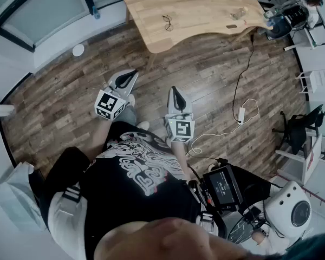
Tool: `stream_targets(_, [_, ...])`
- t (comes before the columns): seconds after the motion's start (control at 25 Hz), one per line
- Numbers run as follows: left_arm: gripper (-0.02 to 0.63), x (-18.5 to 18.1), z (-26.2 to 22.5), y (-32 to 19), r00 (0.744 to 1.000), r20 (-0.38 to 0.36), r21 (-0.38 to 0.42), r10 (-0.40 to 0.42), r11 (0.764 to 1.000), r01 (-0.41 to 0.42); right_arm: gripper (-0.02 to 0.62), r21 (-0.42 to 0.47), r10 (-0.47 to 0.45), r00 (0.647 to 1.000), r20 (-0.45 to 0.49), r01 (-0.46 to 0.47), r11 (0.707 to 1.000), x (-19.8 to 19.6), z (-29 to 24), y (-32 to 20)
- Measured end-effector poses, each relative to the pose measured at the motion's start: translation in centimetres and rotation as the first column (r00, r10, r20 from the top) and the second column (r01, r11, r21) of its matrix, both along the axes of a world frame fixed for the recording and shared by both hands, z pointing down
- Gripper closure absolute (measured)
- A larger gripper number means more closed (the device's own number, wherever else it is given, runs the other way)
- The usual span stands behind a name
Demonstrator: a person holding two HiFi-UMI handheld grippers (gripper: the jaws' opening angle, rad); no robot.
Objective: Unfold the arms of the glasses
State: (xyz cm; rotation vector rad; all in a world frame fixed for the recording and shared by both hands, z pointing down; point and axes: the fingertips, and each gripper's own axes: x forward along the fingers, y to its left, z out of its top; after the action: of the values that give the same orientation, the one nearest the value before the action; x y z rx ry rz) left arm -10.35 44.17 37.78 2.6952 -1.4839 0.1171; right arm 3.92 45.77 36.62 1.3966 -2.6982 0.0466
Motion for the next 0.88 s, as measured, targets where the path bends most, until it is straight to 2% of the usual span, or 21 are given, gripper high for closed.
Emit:
stream_targets(0.2, [0.617,-0.3,0.0,1.2,1.000,0.002,-0.006,-0.008,1.000,0.008,0.597,-0.003,0.010,1.000,-0.009,-0.010,1.000,0.1,0.0,1.4])
stream_targets(0.4, [0.617,-0.3,0.3,1.7,0.998,-0.066,-0.040,-0.022,0.999,0.019,0.597,0.006,0.017,1.000,0.002,-0.017,1.000,1.1,0.0,2.5])
stream_targets(0.48, [0.617,0.3,0.8,2.0,0.998,-0.067,-0.061,0.005,0.998,-0.009,0.597,0.007,0.017,1.000,0.005,-0.017,1.000,1.5,0.2,2.8])
stream_targets(0.56, [0.617,1.2,1.1,2.2,0.993,-0.097,-0.079,0.061,0.994,-0.069,0.597,0.009,0.014,1.000,0.005,-0.014,1.000,1.7,0.2,2.9])
stream_targets(0.64, [0.617,1.5,1.4,1.9,0.989,-0.123,-0.094,0.077,0.992,-0.089,0.597,0.016,0.011,1.000,0.002,-0.011,1.000,1.6,0.1,2.6])
stream_targets(0.76, [0.617,1.4,1.7,0.9,0.995,-0.088,-0.098,0.042,0.994,-0.050,0.597,0.027,0.007,1.000,-0.007,-0.007,1.000,1.4,0.0,1.9])
stream_targets(0.88, [0.617,1.3,1.3,0.2,0.995,-0.091,-0.078,0.045,0.996,-0.052,0.597,0.017,-0.006,1.000,-0.011,0.006,1.000,1.0,0.1,0.7])
